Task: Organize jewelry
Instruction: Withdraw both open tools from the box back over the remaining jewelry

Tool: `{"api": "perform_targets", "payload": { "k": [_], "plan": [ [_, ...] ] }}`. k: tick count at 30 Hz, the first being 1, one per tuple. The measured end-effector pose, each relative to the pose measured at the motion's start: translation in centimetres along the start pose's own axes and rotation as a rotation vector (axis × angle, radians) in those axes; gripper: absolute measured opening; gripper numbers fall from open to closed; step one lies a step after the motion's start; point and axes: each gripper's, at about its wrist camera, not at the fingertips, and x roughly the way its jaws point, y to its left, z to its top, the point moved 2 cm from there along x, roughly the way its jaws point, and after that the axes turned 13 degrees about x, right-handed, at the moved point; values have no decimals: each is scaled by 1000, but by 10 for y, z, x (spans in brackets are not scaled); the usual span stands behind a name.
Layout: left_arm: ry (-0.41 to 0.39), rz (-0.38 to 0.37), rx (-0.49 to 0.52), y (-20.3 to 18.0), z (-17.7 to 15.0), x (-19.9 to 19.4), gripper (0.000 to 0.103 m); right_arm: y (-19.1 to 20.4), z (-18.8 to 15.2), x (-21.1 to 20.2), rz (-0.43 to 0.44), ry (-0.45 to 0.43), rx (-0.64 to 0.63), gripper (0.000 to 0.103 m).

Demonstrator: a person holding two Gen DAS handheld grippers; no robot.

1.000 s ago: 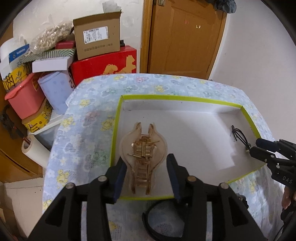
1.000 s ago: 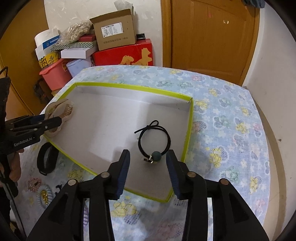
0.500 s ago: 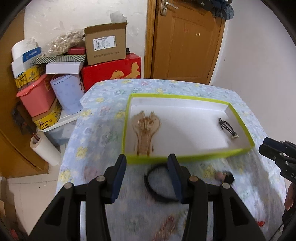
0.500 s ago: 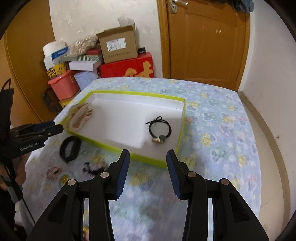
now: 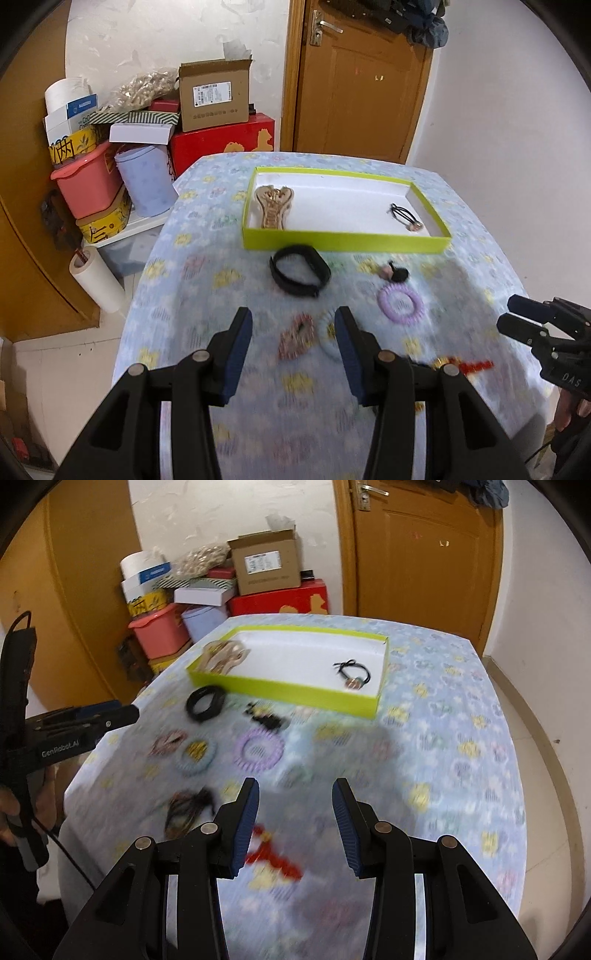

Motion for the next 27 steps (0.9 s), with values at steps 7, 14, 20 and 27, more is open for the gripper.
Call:
{"api": "perform_targets", "payload": {
  "k": [7,14,20,27],
  "plan": [
    [-10,-22,-7,-5,-24,-25,48,7,-25,-22,35,-16,41,42],
    [-14,-32,-17,-5,-35,-34,48,4,-37,-24,52,13,73,42],
    [-14,-32,-22,-6,-36,-31,48,3,-37,-23,54,15,61,42],
    [2,-29,-15,-6,-35,-18,48,4,-34,-15,47,22,55,42]
  ]
}}
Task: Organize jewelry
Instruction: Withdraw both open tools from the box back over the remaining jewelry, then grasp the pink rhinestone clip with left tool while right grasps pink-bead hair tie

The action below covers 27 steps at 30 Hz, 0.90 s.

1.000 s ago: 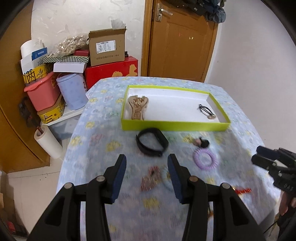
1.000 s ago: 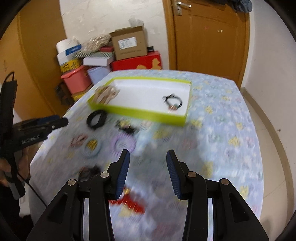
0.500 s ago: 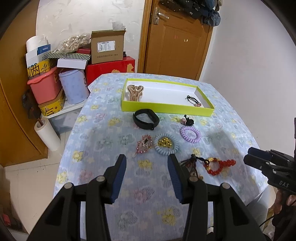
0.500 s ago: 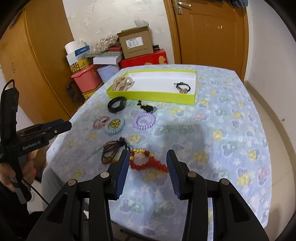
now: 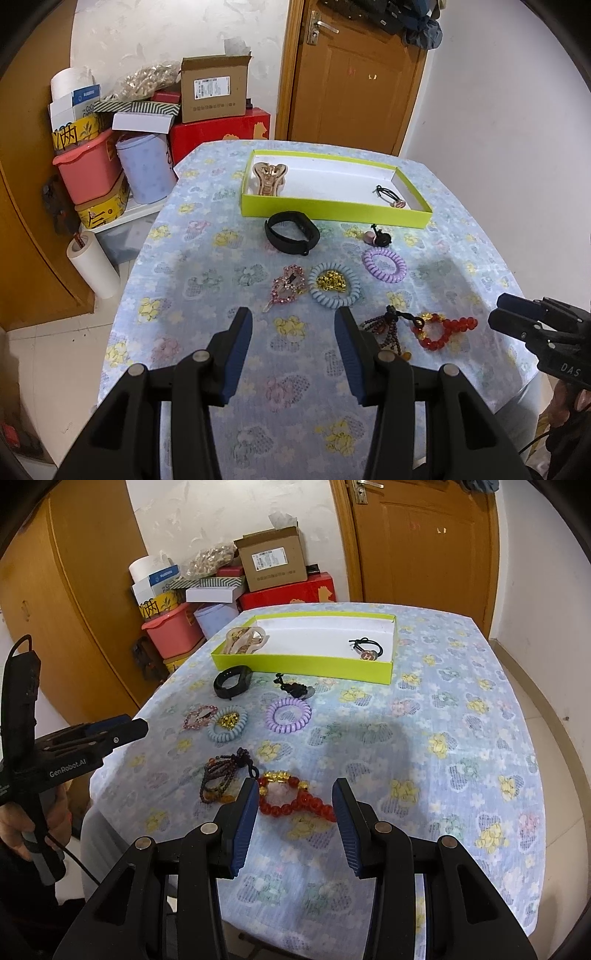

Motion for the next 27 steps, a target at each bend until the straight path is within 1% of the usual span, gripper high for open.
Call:
{"api": "perform_targets", "payload": {
  "k": [14,27],
  "plan": [
    [34,-5,-3,11,7,39,48,8,15,25,-3,25,-29,42],
    [76,-24,3,16,6,78,48,8,36,57,-14,49,-37,42]
  ]
}}
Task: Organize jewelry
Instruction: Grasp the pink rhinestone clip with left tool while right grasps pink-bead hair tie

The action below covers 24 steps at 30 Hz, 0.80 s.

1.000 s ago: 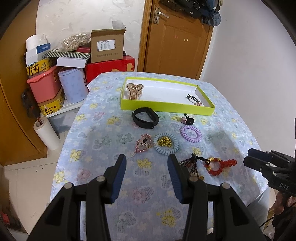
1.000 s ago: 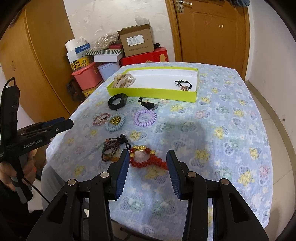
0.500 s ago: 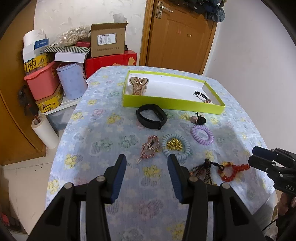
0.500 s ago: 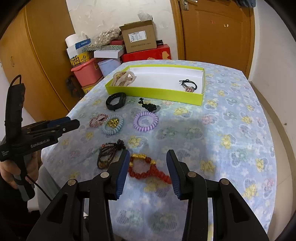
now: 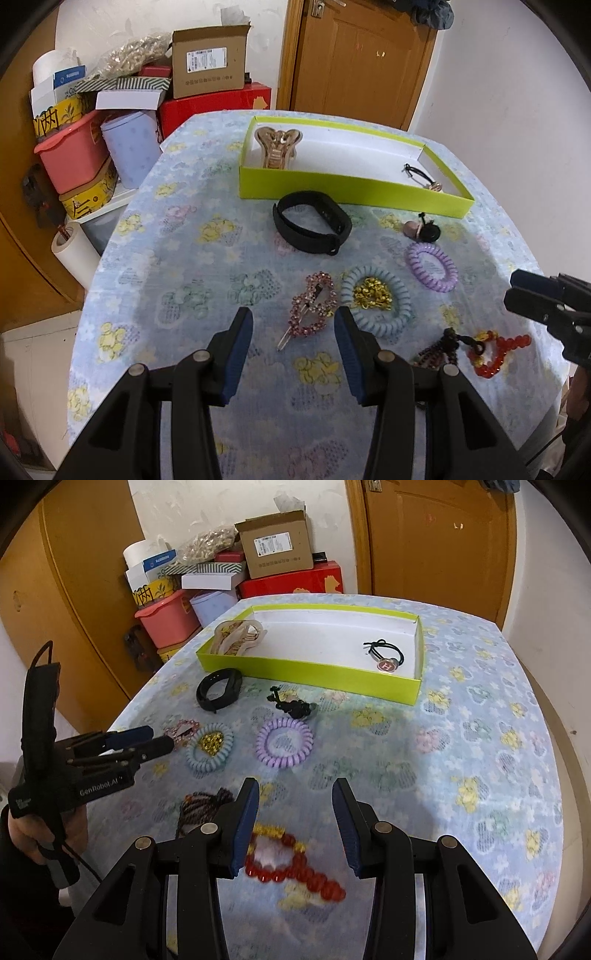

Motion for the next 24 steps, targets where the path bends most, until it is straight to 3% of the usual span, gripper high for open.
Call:
{"api": "perform_targets", "payload": {
  "k": [7,12,24],
  "plan": [
    [-5,18,31,-3,2,7,43,4,18,21,2,10,-14,42],
    [-7,47,75,-9,5,9,24,7,33,38,4,13,-34,42],
    [-27,37,58,-5,7,11,24,12,58,77,4,52,-79,42]
  ]
}}
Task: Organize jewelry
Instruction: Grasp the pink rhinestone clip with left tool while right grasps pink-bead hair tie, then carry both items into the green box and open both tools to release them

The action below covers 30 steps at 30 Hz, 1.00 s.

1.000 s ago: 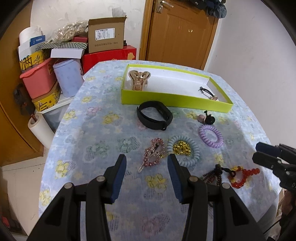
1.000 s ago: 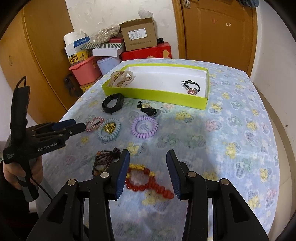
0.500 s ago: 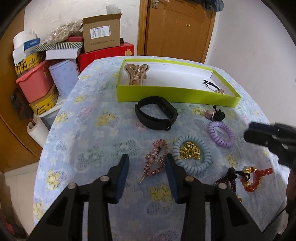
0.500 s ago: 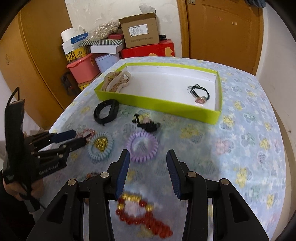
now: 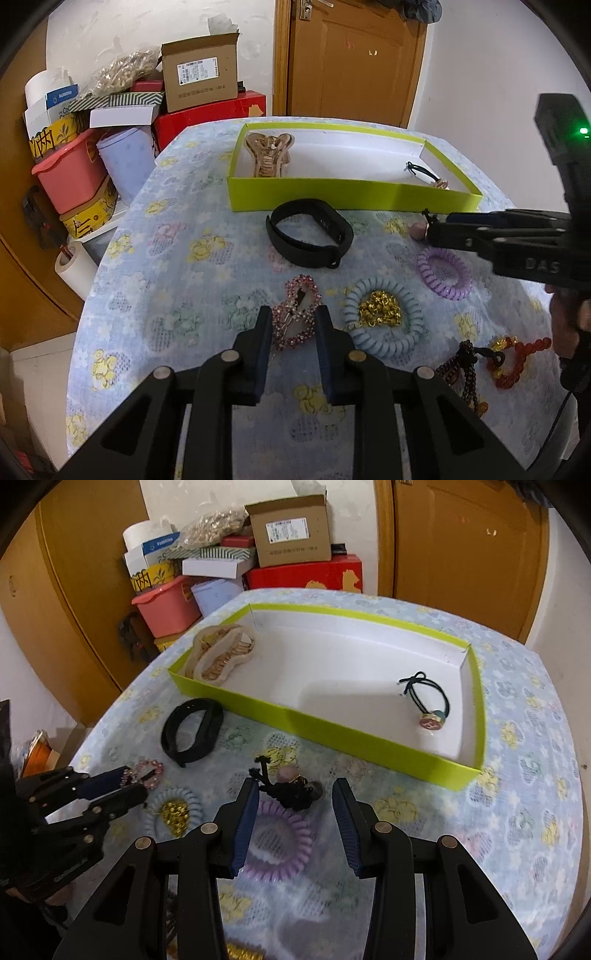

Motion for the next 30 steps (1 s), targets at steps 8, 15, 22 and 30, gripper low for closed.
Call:
{"api": "perform_targets", "payload": {
  "k": [8,15,22,30],
  "plan": [
    [-5,-17,-11,2,0,1,24,0,5,13,-15,34,-1,35],
    [-11,-19,-23,4,0,-4,24,5,7,-1,0,-5,-11,8],
    [-24,-14,-35,4,-2,-16,24,6,2,-16,-3,-39,-15,7],
    [-61,-23,-32,-1,3,-40,24,12,-2,-56,22,-110,-20,7]
  ]
}}
